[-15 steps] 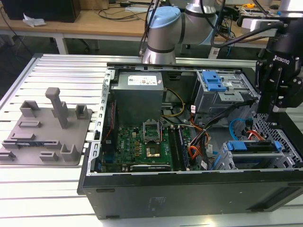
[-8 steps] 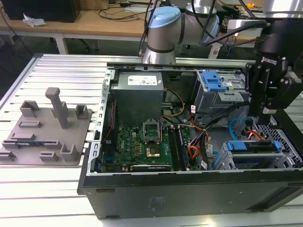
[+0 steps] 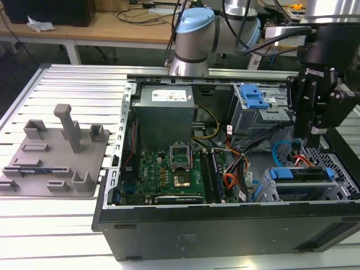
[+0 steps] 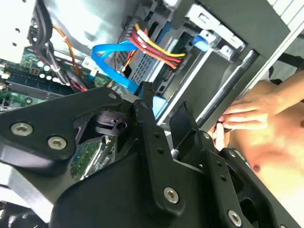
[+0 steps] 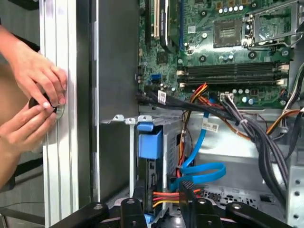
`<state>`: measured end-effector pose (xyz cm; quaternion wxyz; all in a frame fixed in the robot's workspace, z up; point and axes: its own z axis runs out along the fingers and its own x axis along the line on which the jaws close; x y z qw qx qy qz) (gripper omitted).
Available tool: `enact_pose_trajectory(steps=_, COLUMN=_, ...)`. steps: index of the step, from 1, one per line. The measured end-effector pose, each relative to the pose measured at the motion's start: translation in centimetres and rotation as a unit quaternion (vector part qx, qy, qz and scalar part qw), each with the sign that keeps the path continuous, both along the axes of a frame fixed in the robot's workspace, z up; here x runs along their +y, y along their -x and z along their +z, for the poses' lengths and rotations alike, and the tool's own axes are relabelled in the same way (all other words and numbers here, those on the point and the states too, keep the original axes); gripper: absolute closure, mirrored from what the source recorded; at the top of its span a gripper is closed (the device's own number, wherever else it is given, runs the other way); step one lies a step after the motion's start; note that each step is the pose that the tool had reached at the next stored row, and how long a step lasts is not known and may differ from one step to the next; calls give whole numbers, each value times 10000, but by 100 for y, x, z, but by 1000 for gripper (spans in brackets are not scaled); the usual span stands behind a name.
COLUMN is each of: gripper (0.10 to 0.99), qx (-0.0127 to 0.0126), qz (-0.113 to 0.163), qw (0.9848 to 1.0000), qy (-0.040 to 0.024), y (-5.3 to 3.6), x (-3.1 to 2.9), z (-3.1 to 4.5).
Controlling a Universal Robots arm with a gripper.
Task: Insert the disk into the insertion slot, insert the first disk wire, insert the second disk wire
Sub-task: 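Insert the second disk wire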
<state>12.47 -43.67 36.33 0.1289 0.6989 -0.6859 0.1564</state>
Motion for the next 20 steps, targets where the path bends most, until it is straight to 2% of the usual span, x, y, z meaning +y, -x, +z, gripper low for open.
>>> enact_pose_trajectory(steps=1, gripper=667, qx=0, qz=0, qw=10000, qy=23, y=33, x=13, z=-8)
enact_pose_trajectory(steps=2, gripper=667, qx=-1, qz=0, qw=10000, qy=72, y=91, x=19, z=-20)
enact_pose_trajectory(steps=5, gripper=667, qx=-1, qz=50, qw=9998, qy=175, y=58, x=26, z=-61)
enact_pose_trajectory(steps=10, gripper=667, qx=-1, qz=59, qw=9997, qy=222, y=58, x=46, z=-90)
enact_pose_trajectory(steps=11, gripper=682, qx=-1, qz=60, qw=9997, qy=239, y=57, x=65, z=-93)
enact_pose_trajectory(steps=12, gripper=753, qx=-2, qz=59, qw=9997, qy=247, y=49, x=71, z=-100)
enact_pose_trajectory(steps=16, gripper=753, qx=-13, qz=59, qw=9996, qy=265, y=24, x=78, z=-124)
enact_pose_trajectory(steps=17, gripper=753, qx=-26, qz=58, qw=9996, qy=267, y=24, x=79, z=-130)
enact_pose_trajectory(steps=18, gripper=753, qx=-52, qz=58, qw=9996, qy=268, y=24, x=79, z=-134)
enact_pose_trajectory(steps=20, gripper=753, qx=-132, qz=56, qw=9995, qy=268, y=26, x=80, z=-144)
